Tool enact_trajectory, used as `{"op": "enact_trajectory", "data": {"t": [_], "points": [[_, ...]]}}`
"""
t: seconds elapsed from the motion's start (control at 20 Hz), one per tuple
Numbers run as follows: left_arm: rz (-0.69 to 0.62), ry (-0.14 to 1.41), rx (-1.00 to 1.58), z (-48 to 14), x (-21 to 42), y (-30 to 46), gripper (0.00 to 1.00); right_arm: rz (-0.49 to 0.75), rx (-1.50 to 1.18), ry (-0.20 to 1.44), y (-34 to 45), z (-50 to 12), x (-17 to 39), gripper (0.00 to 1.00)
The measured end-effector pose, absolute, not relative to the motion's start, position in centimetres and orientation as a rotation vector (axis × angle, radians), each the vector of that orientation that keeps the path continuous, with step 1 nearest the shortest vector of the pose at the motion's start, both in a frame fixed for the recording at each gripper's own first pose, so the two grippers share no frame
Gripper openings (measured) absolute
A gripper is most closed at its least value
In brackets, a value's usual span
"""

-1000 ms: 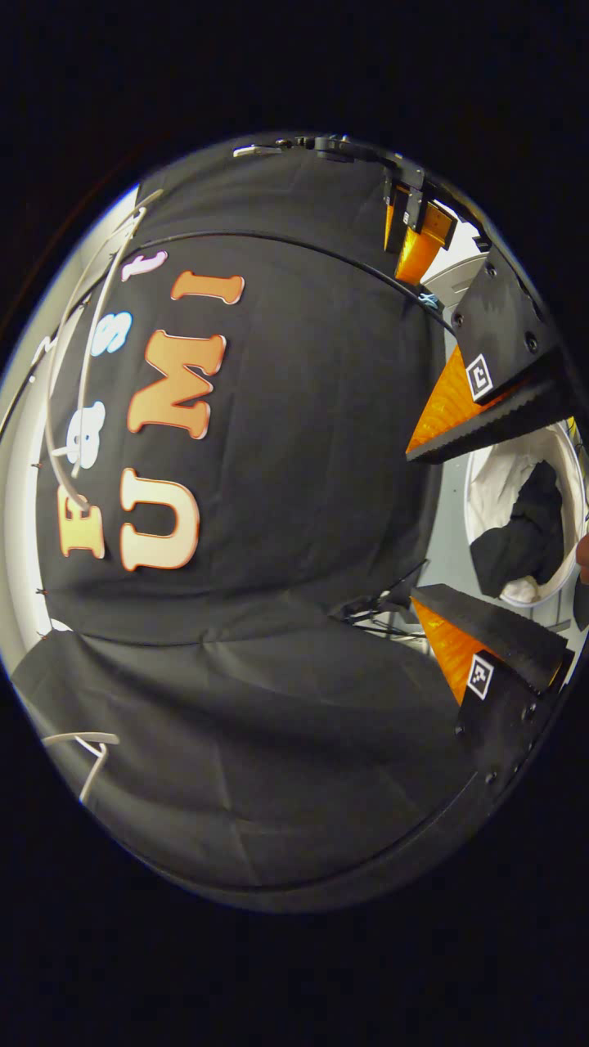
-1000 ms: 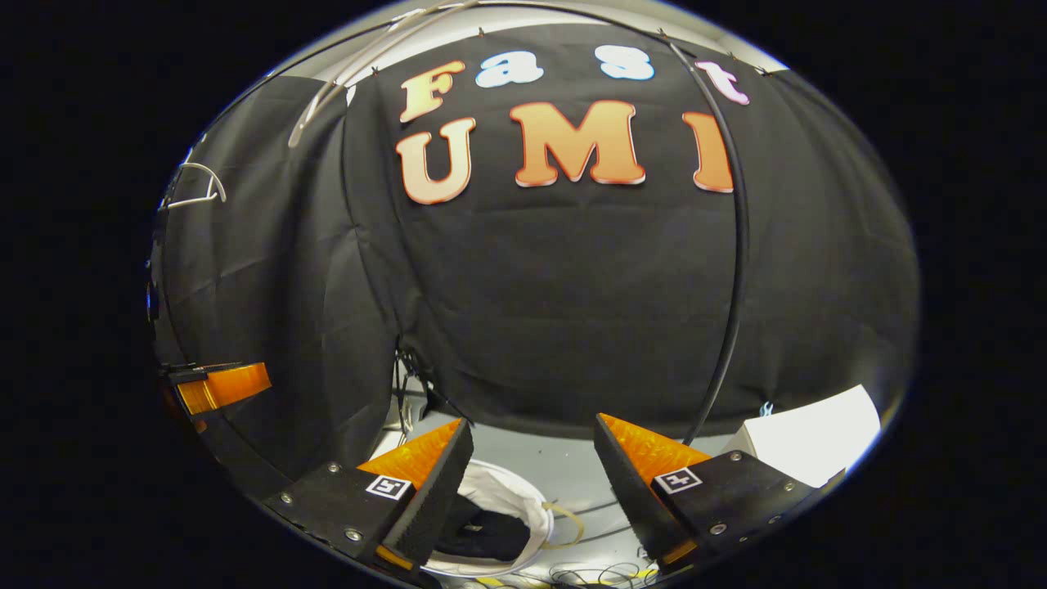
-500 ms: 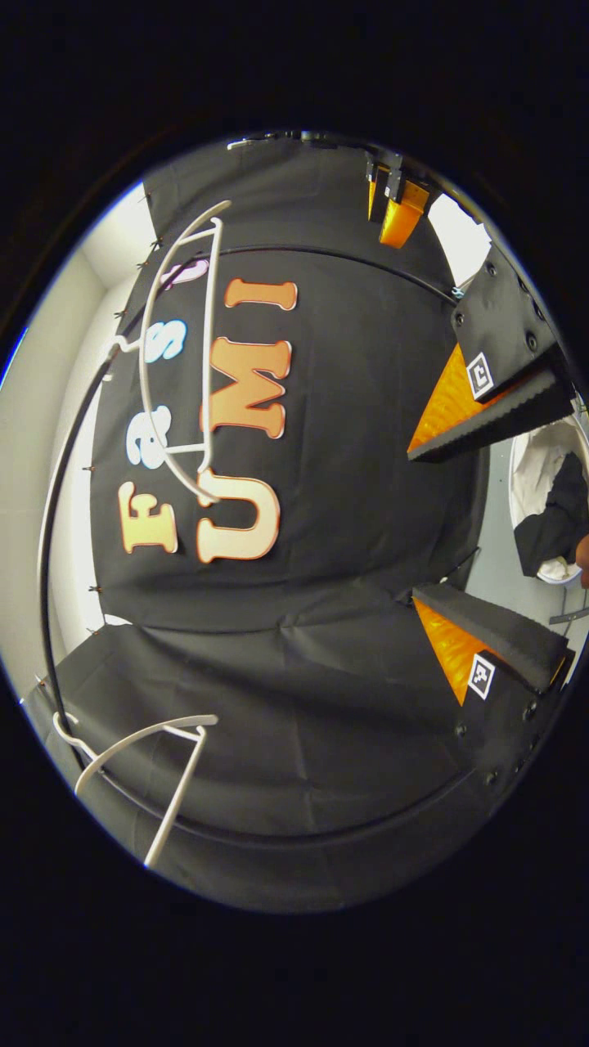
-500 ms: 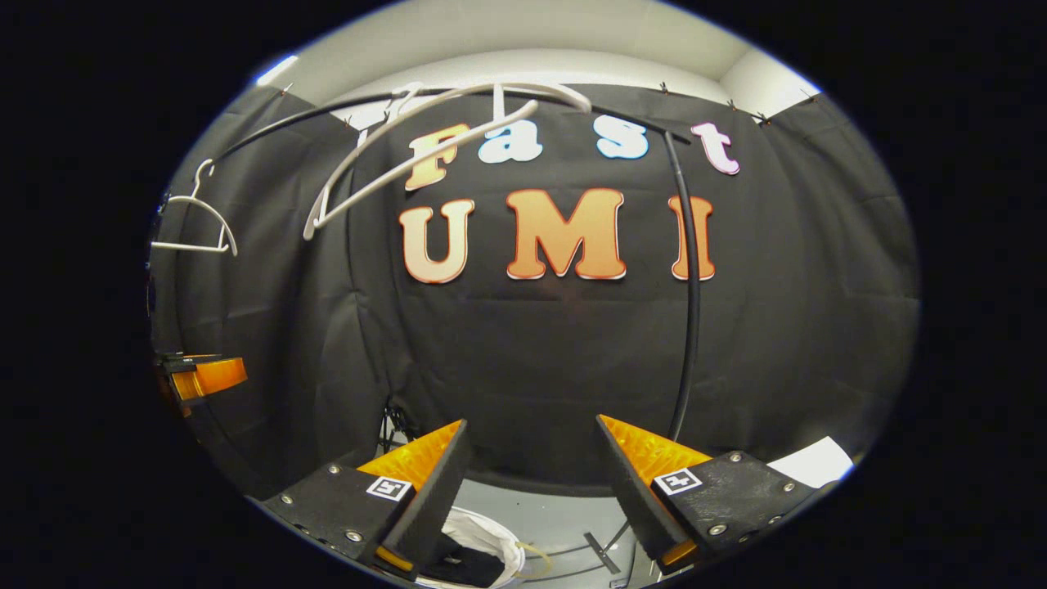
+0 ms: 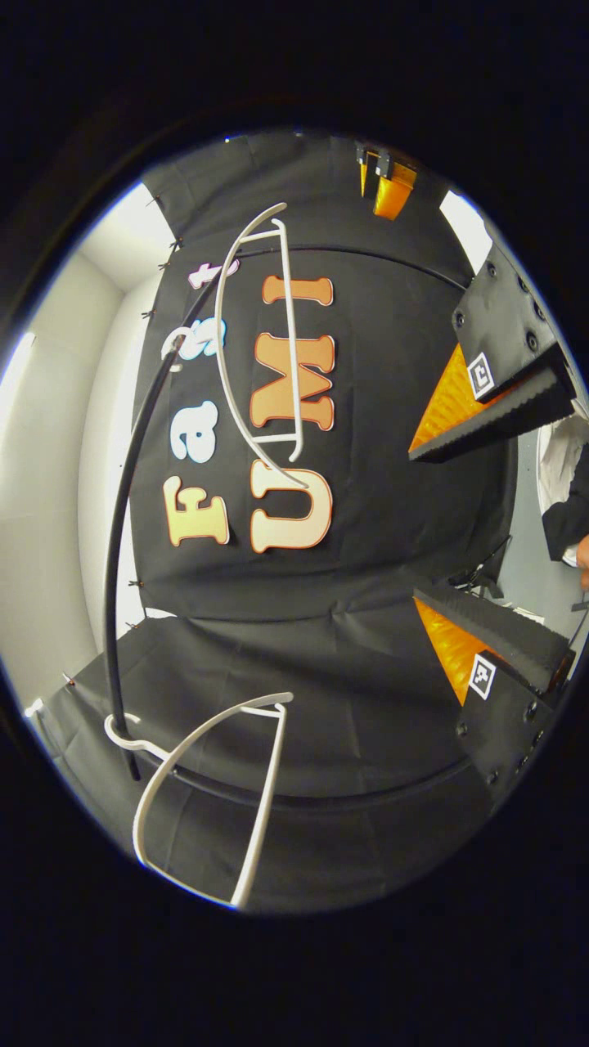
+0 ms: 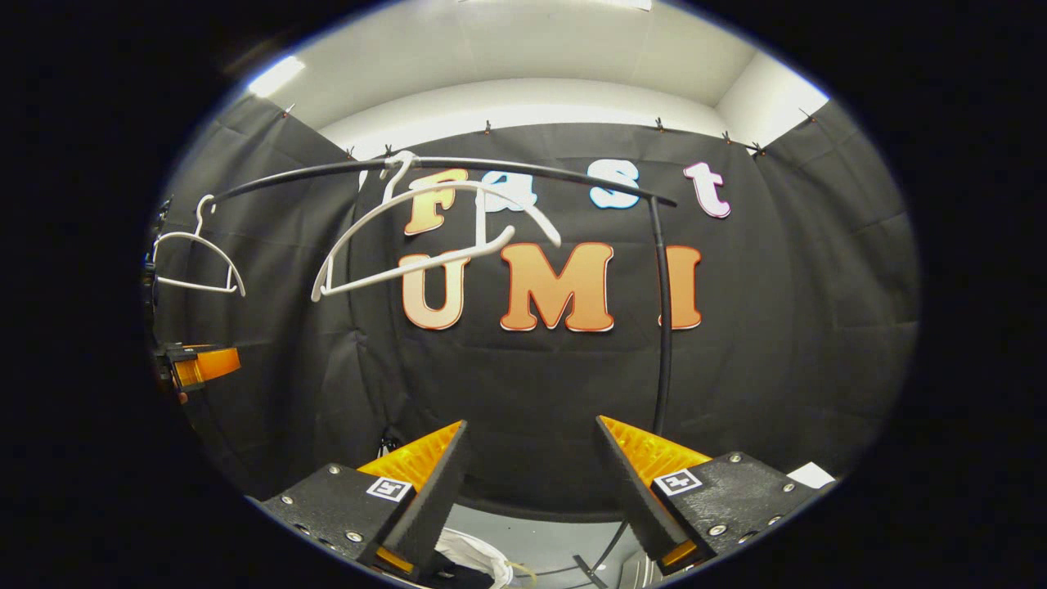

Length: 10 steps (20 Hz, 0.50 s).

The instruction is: Grasp the clothes on the hanger with both hands and then place them into the laundry hamper below.

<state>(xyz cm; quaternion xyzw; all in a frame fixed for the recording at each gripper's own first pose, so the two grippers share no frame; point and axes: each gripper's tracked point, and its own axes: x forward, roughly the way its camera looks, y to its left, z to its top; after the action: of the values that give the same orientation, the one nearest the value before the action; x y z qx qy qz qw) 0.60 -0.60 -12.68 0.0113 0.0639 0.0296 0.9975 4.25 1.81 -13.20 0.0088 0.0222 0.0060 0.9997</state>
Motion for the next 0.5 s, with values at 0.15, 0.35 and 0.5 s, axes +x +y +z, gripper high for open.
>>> {"op": "enact_trajectory", "data": {"t": [0.15, 0.35, 0.5], "points": [[0.054, 0.097, 0.036, -11.7, 0.5, -0.6, 0.94, 0.003, 0.025, 0.01, 1.0, -11.8, 3.9, 0.83], [0.041, 0.086, 0.031, -11.2, 0.1, -0.9, 0.94, -0.002, 0.029, 0.004, 0.7, -11.9, 3.9, 1.0], [0.045, 0.07, 0.034, -10.7, -0.2, -0.8, 0.94, 0.007, 0.033, 0.003, 0.8, -12.2, 3.9, 1.0]]}}
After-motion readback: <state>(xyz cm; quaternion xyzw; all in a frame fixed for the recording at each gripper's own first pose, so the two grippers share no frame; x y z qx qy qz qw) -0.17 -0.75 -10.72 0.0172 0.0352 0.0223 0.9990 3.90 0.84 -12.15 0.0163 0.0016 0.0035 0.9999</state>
